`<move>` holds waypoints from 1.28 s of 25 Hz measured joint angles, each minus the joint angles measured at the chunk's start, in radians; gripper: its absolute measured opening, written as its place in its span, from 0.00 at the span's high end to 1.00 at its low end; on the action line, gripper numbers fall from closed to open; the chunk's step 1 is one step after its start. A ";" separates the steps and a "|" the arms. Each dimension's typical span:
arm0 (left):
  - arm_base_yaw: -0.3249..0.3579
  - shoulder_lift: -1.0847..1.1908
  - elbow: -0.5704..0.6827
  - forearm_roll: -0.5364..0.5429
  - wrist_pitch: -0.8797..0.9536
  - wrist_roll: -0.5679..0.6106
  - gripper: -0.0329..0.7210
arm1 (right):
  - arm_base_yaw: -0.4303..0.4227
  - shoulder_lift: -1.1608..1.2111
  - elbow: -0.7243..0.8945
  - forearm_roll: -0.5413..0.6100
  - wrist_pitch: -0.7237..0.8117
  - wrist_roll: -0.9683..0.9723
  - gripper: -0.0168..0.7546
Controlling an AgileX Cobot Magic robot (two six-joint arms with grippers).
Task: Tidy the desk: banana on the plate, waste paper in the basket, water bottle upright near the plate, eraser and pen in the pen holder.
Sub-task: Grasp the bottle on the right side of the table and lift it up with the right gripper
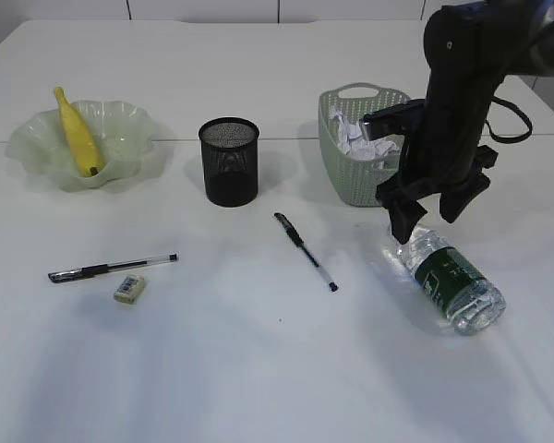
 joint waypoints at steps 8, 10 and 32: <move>0.000 0.000 0.000 0.000 0.000 0.000 0.53 | 0.000 0.069 -0.062 0.011 0.014 0.000 0.20; 0.000 0.000 0.000 0.000 0.000 0.000 0.53 | 0.000 0.083 -0.064 0.011 0.017 0.000 0.20; 0.000 0.000 0.000 0.000 0.000 0.000 0.53 | 0.000 0.145 -0.066 0.007 0.019 0.002 0.27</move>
